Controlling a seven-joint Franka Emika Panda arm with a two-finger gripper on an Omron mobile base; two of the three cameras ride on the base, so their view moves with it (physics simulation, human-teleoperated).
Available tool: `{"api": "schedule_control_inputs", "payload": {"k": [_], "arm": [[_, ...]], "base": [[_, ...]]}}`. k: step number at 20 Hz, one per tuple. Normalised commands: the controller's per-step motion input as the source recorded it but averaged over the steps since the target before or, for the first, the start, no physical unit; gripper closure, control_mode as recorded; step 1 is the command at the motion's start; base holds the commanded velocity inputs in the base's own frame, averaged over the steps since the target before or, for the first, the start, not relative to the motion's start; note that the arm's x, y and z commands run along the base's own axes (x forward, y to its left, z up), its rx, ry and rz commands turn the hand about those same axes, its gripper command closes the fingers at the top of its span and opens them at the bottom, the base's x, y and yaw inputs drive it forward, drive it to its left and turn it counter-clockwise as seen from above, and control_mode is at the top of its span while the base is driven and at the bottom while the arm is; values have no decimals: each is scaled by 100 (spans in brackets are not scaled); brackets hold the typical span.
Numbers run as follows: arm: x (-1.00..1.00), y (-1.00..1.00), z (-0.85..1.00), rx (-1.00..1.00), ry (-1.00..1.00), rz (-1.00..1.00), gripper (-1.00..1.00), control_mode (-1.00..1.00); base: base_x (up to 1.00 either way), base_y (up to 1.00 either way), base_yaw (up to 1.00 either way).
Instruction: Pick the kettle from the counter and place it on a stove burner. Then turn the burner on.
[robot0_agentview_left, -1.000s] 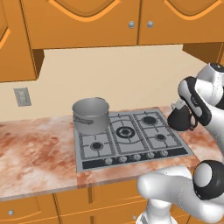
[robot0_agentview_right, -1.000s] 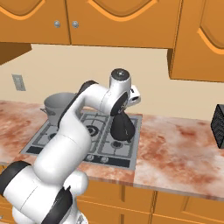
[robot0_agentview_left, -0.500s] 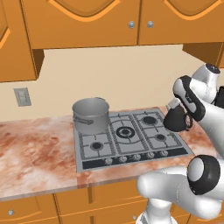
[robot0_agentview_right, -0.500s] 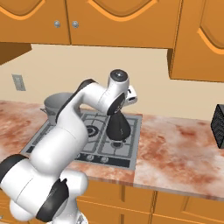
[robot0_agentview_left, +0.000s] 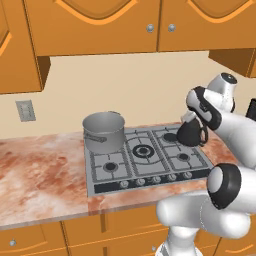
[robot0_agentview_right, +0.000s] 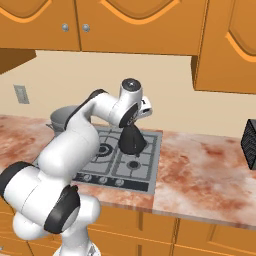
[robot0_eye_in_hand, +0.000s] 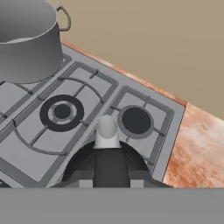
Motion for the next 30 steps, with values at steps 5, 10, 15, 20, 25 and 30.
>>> {"api": "schedule_control_inputs", "payload": {"k": [5,10,15,20,25,30], "arm": [[14,0,-26,0,6,0,100,-100],[10,0,-26,0,6,0,100,-100],[5,0,-37,0,4,0,100,-100],[0,0,-38,0,4,0,100,-100],[1,0,-21,0,1,0,100,-100],[0,0,-13,-3,0,0,100,-100]], "base": [[0,0,0],[0,0,0],[0,0,0],[0,0,0],[0,0,0],[0,0,0]]}}
